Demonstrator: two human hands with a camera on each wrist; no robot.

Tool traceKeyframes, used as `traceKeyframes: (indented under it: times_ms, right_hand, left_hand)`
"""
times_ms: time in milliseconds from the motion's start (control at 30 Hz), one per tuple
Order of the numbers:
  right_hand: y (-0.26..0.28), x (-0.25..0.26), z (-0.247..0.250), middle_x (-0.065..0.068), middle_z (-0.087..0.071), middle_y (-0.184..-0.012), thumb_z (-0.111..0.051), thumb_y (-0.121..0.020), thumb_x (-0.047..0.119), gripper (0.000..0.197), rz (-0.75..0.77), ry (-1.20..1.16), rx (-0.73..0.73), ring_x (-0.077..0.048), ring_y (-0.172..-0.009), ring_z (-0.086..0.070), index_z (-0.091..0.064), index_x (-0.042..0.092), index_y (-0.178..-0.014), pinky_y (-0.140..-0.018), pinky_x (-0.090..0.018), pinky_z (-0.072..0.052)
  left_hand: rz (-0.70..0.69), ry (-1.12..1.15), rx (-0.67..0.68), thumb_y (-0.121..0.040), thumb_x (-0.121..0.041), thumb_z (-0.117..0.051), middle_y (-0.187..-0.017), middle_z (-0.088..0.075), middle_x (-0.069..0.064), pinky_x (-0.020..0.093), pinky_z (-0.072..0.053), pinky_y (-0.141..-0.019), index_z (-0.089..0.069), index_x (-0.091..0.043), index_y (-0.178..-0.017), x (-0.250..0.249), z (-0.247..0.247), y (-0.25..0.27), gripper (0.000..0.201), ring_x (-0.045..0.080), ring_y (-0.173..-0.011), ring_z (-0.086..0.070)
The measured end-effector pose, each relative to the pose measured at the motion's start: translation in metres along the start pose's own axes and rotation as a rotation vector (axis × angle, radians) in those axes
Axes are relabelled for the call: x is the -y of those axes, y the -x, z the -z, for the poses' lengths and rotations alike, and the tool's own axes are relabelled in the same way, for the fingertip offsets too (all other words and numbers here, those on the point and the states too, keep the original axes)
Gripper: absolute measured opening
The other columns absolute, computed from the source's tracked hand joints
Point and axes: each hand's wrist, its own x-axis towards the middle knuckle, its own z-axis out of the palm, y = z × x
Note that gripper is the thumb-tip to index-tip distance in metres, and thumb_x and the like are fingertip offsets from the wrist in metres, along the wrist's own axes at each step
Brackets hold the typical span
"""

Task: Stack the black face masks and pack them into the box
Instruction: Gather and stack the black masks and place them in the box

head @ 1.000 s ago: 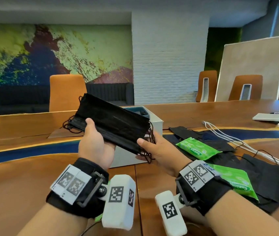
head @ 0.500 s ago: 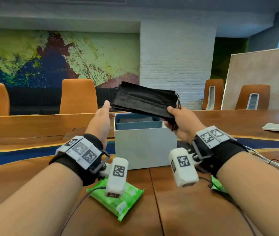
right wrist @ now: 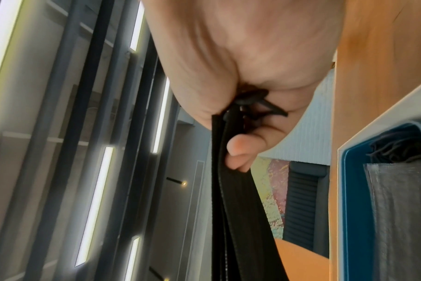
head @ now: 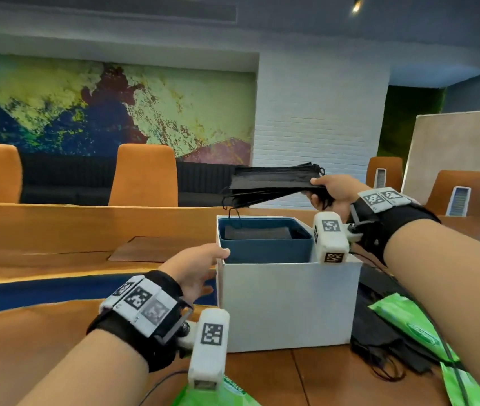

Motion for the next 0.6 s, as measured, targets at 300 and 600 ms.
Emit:
traceKeyframes:
  times_ms: [300,600]
  right_hand:
    - [-0.061,-0.02,-0.004,-0.01,-0.066,-0.053,-0.035,-0.103,0.014,0.022,-0.133,0.158,-0.016,-0.01,-0.029,-0.047,-0.049,0.001,-0.09,-0.034,-0.014,-0.039]
    - [-0.067,-0.042,-0.025,-0.018,-0.054,-0.132,-0.041,-0.102,0.028,0.042,-0.062,1.437,-0.075,-0.033,-0.122,-0.051,-0.051,-0.002,-0.129,-0.097,-0.034,-0.039]
  left_hand:
    - [0.075,0.184,0.198,-0.091,-0.017,-0.054,-0.135,-0.047,0.014,0.052,-0.052,-0.081,-0.042,-0.012,-0.137,0.001,0.015,-0.015,0.048,0.031,-0.12,-0.051]
    - [0.062,0.21,0.194,-0.089,-0.016,-0.056,-0.141,-0.042,0.013,0.065,-0.044,-0.09,-0.04,-0.015,-0.139,0.008,0.016,-0.027,0.052,0.033,-0.125,-0.045]
